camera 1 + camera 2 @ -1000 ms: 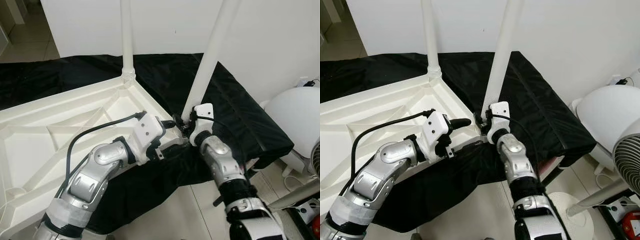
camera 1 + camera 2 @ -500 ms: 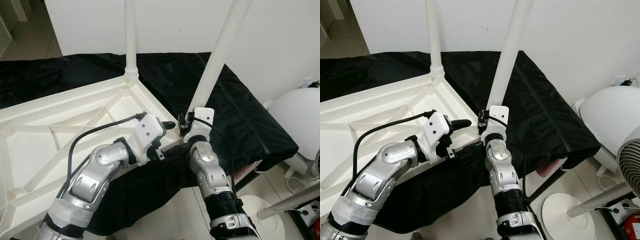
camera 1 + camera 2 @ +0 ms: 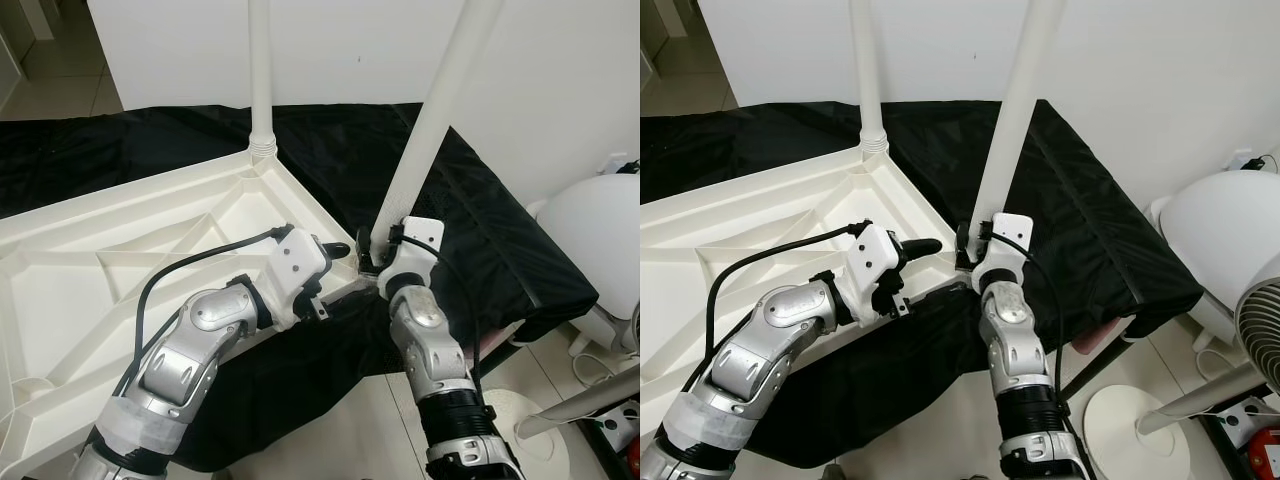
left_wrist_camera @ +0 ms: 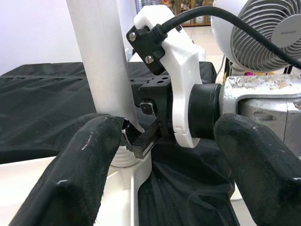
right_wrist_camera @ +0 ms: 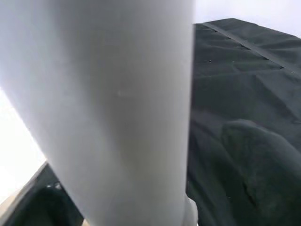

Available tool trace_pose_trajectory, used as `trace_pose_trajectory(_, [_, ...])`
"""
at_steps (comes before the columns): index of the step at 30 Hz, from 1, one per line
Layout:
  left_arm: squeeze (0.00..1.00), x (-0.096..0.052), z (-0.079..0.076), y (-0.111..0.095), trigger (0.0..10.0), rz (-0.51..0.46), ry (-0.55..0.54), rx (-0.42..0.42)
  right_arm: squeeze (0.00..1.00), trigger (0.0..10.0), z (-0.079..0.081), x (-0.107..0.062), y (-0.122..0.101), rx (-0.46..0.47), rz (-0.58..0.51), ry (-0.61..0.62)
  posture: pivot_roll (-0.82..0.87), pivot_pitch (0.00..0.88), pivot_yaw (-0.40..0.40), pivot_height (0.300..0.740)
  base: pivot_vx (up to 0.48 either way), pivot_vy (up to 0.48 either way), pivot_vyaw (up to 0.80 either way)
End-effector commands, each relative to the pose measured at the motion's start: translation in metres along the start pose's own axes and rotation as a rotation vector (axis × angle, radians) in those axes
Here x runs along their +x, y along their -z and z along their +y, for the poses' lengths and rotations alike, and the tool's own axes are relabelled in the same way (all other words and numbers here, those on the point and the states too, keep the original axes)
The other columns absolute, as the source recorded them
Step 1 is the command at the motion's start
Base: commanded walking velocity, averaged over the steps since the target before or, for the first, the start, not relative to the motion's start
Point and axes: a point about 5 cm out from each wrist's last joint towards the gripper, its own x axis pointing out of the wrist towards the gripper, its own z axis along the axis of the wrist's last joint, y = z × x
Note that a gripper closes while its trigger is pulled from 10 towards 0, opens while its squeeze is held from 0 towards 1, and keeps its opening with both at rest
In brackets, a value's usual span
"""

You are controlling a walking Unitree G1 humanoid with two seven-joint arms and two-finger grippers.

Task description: Building children table

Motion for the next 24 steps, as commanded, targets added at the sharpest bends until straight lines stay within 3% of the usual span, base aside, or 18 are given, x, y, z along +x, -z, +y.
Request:
trace_pose_trajectory(1, [0.0, -0.002, 0.001, 0.003, 10.0, 0.012, -0.017, 0.004, 0.96, 10.0, -0.006, -0.002, -0.001, -0.002, 0.005, -0.035, 0.03, 0.041, -0.045, 0.74, 0.0, 0.0, 0.0])
trace_pose_trajectory(2, [0.0, -0.002, 0.001, 0.003, 10.0, 0.013, -0.018, 0.004, 0.96, 10.0, -0.006, -0.002, -0.001, -0.008, 0.007, -0.063, 0.03, 0.041, -0.045, 0.74, 0.0, 0.0, 0.0])
trace_pose_trajectory(3, [0.0, -0.002, 0.001, 0.003, 10.0, 0.014, -0.018, 0.005, 0.0, 10.0, -0.009, -0.001, -0.002, -0.016, 0.003, -0.106, 0.03, 0.041, -0.045, 0.74, 0.0, 0.0, 0.0])
trace_pose_trajectory(7, [0.0, -0.003, 0.001, 0.003, 10.0, 0.016, -0.018, 0.008, 0.0, 10.0, -0.012, 0.002, -0.007, -0.044, -0.023, -0.241, 0.03, 0.044, -0.042, 0.74, 0.0, 0.0, 0.0])
trace_pose_trajectory(13, [0.0, -0.003, 0.001, 0.003, 10.0, 0.018, -0.016, 0.01, 0.0, 10.0, -0.011, 0.004, -0.01, -0.082, -0.03, -0.32, 0.03, 0.044, -0.041, 0.74, 0.0, 0.0, 0.0])
trace_pose_trajectory(18, [0.0, -0.004, 0.002, 0.003, 10.0, 0.025, -0.011, 0.016, 0.0, 10.0, -0.014, 0.012, -0.011, -0.189, -0.004, -0.518, 0.05, 0.044, -0.034, 0.74, 0.0, 0.0, 0.0])
trace_pose_trajectory(24, [0.0, -0.004, 0.001, 0.003, 10.0, 0.029, -0.008, 0.022, 0.0, 10.0, -0.016, 0.017, -0.008, -0.256, 0.036, -0.612, 0.05, 0.044, -0.034, 0.74, 0.0, 0.0, 0.0])
